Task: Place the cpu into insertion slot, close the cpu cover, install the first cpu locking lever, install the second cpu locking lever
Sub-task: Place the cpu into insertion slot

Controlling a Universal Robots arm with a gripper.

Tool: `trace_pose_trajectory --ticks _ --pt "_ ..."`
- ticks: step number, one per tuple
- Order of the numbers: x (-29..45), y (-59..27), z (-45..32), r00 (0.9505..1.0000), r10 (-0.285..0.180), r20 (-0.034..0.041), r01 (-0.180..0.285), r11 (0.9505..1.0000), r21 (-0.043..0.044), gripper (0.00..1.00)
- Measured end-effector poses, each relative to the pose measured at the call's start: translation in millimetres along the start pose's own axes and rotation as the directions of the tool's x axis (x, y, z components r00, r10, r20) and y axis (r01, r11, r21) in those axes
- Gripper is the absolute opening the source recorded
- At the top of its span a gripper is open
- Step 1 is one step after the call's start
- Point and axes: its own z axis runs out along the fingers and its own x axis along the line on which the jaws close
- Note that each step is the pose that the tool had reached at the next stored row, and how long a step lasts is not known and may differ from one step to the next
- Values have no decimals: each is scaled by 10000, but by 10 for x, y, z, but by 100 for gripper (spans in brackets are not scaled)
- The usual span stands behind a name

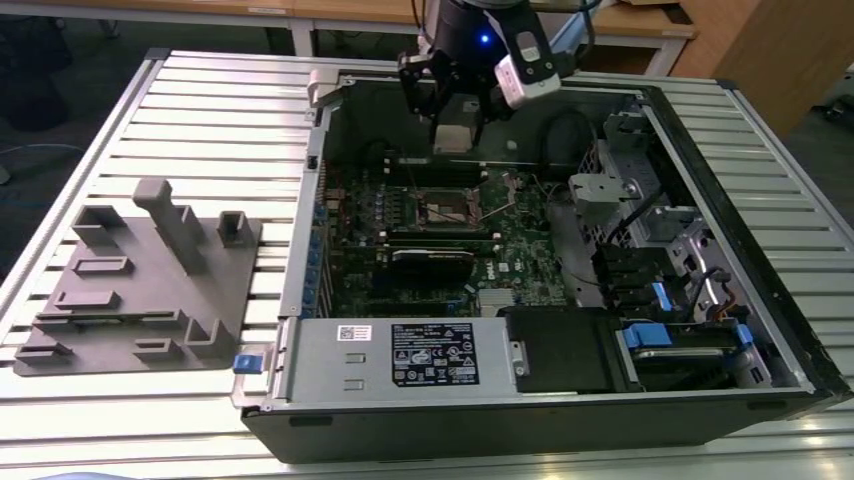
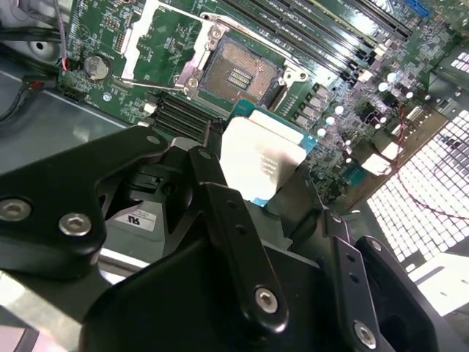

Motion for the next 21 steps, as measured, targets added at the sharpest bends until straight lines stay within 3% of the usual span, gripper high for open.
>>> trace_pose_trajectory --ticks 6,21 --pt "-1 -6 58 10000 0 -1 0 10000 3 54" --pt "-2 -10 97 10000 0 -1 0 10000 3 54"
